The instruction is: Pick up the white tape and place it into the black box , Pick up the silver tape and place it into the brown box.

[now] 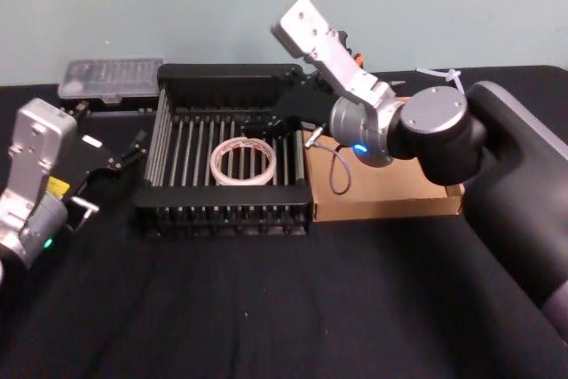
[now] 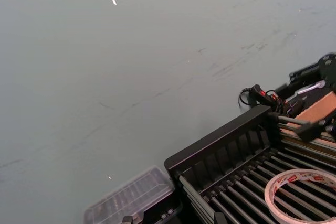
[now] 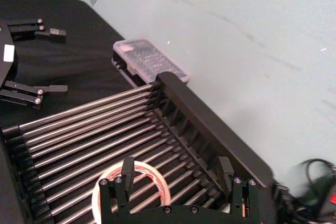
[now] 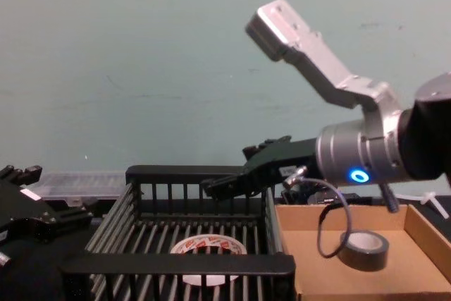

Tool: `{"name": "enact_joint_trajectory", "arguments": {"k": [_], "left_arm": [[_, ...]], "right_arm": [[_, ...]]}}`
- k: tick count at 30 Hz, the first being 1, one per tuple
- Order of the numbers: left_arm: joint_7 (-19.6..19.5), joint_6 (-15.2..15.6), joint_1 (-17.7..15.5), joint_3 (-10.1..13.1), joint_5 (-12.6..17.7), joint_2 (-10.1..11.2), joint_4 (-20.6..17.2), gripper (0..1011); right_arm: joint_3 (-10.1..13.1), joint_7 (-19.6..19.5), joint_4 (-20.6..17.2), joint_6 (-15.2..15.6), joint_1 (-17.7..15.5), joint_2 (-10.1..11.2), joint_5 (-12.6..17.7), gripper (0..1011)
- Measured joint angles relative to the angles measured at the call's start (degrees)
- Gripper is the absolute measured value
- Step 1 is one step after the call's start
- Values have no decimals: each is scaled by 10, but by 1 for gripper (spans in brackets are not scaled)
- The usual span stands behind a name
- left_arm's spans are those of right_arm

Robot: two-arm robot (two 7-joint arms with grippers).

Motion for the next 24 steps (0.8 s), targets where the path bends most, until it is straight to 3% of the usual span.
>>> {"name": "enact_joint_trajectory", "arguments": {"k": [14,24], "left_arm": [[0,0,0,0,0,0,0,1001],[0,0,0,0,0,0,0,1001]], "right_arm": [[55,-46,-140,31,-88,64,-5,1002],[93,-90,-196,34,-149,94,-33,1002]]}}
